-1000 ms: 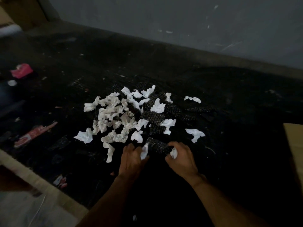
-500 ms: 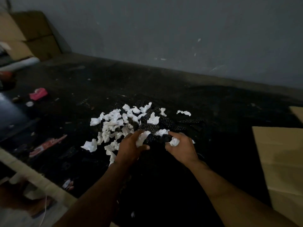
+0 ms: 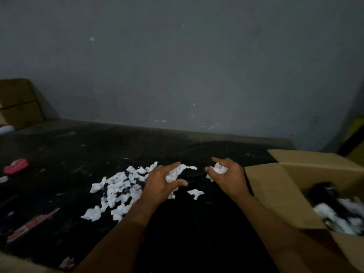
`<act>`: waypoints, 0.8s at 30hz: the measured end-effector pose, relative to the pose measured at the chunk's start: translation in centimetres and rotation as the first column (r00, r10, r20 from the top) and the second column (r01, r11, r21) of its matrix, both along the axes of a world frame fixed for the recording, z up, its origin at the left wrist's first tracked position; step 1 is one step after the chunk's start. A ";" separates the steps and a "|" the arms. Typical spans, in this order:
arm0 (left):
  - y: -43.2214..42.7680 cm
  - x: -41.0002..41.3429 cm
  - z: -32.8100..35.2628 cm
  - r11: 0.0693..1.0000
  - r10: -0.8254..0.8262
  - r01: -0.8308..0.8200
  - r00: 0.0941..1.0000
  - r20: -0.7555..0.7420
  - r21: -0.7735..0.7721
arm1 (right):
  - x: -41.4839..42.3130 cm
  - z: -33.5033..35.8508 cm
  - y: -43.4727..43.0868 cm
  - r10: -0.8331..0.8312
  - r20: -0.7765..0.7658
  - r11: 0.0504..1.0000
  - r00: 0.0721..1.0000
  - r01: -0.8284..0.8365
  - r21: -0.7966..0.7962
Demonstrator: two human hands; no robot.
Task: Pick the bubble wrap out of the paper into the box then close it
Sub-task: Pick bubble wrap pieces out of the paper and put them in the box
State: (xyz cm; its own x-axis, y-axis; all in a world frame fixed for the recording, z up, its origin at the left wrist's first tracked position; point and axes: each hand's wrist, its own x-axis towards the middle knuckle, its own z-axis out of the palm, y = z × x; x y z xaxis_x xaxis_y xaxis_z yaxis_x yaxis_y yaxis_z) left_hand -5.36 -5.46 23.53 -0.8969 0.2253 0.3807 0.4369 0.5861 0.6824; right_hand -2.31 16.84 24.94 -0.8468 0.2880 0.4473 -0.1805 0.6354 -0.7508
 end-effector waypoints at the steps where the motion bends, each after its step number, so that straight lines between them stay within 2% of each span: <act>1: 0.8 0.6 0.5 1.000 -0.022 0.023 1.000 -0.010 0.006 | 1.2 0.7 0.8 -0.019 -0.007 1.000 1.000 0.019 -0.004; 9: 10.7 4.6 4.6 0.964 -0.241 0.246 0.968 -0.068 0.095 | 9.2 4.6 9.0 -0.201 -0.056 0.978 0.978 0.198 -0.065; 17: 25.9 7.3 6.5 0.892 -0.431 0.445 0.891 -0.144 0.085 | 16.3 7.0 21.1 -0.398 -0.101 0.917 0.912 0.397 -0.035; 24: 40.6 9.7 6.1 0.885 -0.430 0.453 0.883 -0.185 0.106 | 20.9 7.3 34.3 -0.419 -0.127 0.908 0.899 0.415 -0.051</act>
State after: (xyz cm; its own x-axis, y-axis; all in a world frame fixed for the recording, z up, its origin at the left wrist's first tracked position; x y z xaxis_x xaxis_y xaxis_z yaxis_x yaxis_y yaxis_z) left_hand 4.35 35.13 29.58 -0.6452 0.5177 0.5619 0.7323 0.2094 0.6480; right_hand 18.61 51.10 32.27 -0.5806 0.6131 0.5358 -0.0010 0.6575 -0.7535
